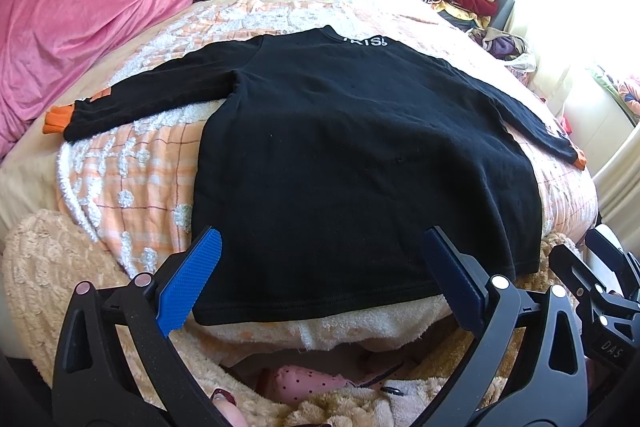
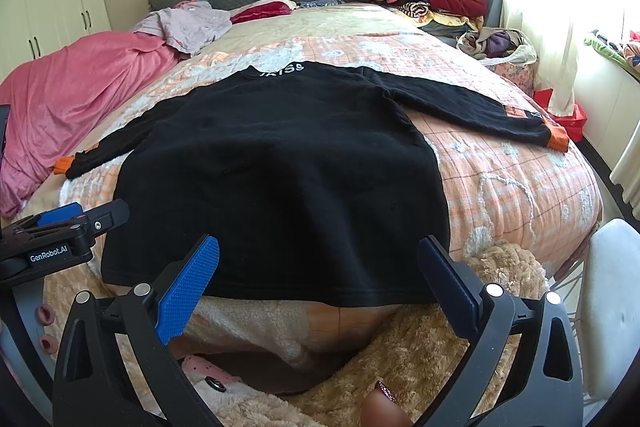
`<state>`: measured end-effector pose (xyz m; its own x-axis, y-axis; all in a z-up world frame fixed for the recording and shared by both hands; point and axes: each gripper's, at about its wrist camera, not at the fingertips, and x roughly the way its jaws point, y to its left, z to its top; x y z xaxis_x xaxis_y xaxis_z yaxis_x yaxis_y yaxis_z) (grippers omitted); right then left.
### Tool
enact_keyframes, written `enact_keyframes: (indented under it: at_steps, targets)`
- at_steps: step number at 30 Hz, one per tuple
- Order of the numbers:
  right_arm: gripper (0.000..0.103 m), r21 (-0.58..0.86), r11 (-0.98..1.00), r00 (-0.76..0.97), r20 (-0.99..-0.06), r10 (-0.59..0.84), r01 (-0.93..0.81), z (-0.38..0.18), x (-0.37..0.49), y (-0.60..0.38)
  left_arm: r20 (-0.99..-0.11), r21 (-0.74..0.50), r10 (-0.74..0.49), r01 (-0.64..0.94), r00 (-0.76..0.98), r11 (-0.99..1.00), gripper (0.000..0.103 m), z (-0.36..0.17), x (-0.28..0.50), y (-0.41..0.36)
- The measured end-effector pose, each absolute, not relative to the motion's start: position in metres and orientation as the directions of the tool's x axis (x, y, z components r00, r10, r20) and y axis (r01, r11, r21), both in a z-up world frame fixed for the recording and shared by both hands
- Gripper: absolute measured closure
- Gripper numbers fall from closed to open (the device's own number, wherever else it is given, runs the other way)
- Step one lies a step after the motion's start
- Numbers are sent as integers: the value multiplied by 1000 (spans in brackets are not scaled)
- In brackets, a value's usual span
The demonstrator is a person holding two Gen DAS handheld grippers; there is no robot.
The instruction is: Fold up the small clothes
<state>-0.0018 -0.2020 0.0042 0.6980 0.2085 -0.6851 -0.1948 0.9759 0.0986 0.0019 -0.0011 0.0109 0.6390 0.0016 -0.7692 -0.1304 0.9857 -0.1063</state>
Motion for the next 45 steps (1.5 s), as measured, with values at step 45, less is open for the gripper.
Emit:
enact_keyframes:
  at_steps: [45]
  targets:
    - [4, 138, 983, 701, -688, 185, -123, 7, 54, -217, -771, -113, -30, -91, 636, 989, 8, 7, 58, -6]
